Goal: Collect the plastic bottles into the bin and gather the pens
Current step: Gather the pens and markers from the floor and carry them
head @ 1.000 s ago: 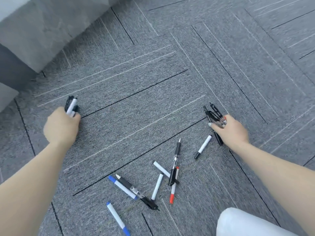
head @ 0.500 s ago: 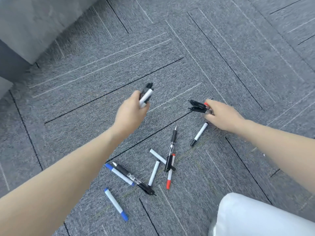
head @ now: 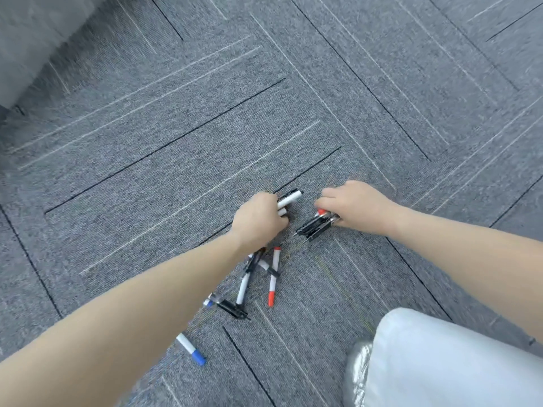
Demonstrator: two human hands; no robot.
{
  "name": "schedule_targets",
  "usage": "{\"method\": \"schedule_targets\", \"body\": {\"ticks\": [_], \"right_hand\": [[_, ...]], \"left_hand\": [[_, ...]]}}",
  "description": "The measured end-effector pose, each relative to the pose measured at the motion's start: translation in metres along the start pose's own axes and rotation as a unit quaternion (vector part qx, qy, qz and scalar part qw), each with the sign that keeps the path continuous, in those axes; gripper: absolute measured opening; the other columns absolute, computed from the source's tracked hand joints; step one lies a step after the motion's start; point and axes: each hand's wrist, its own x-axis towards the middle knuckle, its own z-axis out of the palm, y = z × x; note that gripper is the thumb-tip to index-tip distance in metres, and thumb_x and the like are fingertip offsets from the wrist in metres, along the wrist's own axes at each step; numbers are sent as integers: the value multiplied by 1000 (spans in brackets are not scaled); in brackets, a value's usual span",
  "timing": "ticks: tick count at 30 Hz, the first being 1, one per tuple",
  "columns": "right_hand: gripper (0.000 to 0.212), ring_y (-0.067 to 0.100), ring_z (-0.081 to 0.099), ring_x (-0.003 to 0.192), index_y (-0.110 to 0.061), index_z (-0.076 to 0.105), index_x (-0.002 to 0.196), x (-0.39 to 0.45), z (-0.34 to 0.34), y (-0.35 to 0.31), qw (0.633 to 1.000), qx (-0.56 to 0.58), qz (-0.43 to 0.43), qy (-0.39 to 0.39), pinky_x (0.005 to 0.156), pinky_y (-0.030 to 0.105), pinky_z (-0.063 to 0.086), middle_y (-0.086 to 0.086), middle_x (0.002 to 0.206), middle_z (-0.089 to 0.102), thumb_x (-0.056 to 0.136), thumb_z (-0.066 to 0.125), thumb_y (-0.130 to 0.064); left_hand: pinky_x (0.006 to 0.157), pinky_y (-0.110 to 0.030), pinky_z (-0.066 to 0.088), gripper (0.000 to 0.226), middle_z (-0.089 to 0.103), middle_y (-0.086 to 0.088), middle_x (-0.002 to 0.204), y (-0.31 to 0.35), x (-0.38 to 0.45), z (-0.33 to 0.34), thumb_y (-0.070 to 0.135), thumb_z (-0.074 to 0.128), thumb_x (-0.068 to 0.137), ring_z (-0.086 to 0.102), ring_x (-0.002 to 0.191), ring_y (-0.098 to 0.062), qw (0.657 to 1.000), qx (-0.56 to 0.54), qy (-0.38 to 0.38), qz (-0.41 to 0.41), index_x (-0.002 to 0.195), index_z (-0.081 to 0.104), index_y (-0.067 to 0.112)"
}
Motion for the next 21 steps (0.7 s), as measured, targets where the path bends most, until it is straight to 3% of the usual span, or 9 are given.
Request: {"method": "schedule_targets", "body": {"ticks": [3, 5, 7, 12, 16, 17, 19, 21], "right_hand": [[33, 20, 63, 71, -14, 62, 93, 1, 0, -2, 1000, -6, -15, 20, 64, 30, 41, 1, 86, 61, 71, 75, -34], [40, 17, 61, 63, -15, 62, 81, 1, -5, -6, 997, -14, -52, 58, 58, 27, 43, -2, 77, 60, 58, 82, -41], [45, 16, 60, 56, -16, 61, 74, 2, -11, -17, 990, 6, -112, 87, 53, 24, 45, -3, 69, 58, 47, 86, -40], [49, 14, 59, 58, -21, 47, 92, 13, -2, -54, 957, 24, -267, 112, 58, 25, 50, -5, 76, 60, 61, 84, -14], [57, 15, 57, 60, -22, 62, 107, 30, -13, -68, 942, -13, -317, 111, 62, 26, 47, -3, 77, 59, 58, 79, 1], [62, 15, 57, 61, -20, 62, 113, 36, -17, -70, 938, -23, -328, 112, 63, 27, 47, -2, 77, 59, 58, 77, 4], [68, 16, 58, 61, -17, 59, 121, 47, -22, -72, 931, -38, -344, 115, 62, 28, 47, -2, 76, 59, 59, 74, 6], [68, 18, 60, 62, -13, 60, 122, 56, -26, -73, 927, -48, -359, 98, 61, 30, 49, -1, 77, 62, 59, 75, 8]], "left_hand": [[41, -23, 40, 19, 52, 1, 60, -3, -2, -20, 25, 58, 89, 46, 46, -12, 982, -182, -50, -27, 75, 49, 15], [44, -21, 46, 13, 60, 0, 65, -7, -9, -41, 23, 55, 92, 51, 47, -9, 953, -292, -75, -18, 86, 53, 12], [51, -21, 51, 11, 66, 0, 72, -17, -18, -60, 24, 53, 93, 56, 50, -5, 942, -329, -65, -1, 90, 54, 13], [44, -15, 43, 9, 60, 4, 72, -45, -46, -82, 20, 56, 90, 50, 49, -7, 977, -207, -31, 33, 95, 49, 22], [52, -22, 37, 11, 56, 9, 75, -67, -68, -74, 18, 57, 88, 50, 61, -8, 995, 2, -58, 79, 94, 50, 24], [58, -24, 42, 9, 58, 9, 78, -74, -75, -69, 19, 57, 89, 53, 66, -8, 990, 65, -85, 97, 95, 52, 24], [89, -32, 45, 16, 63, 11, 99, -89, -87, -58, 23, 56, 90, 59, 90, -10, 964, 176, -125, 156, 106, 56, 25], [110, -37, 27, 36, 56, 10, 129, -103, -97, -46, 16, 54, 90, 51, 119, -10, 937, 247, -153, 196, 124, 51, 27]]}}
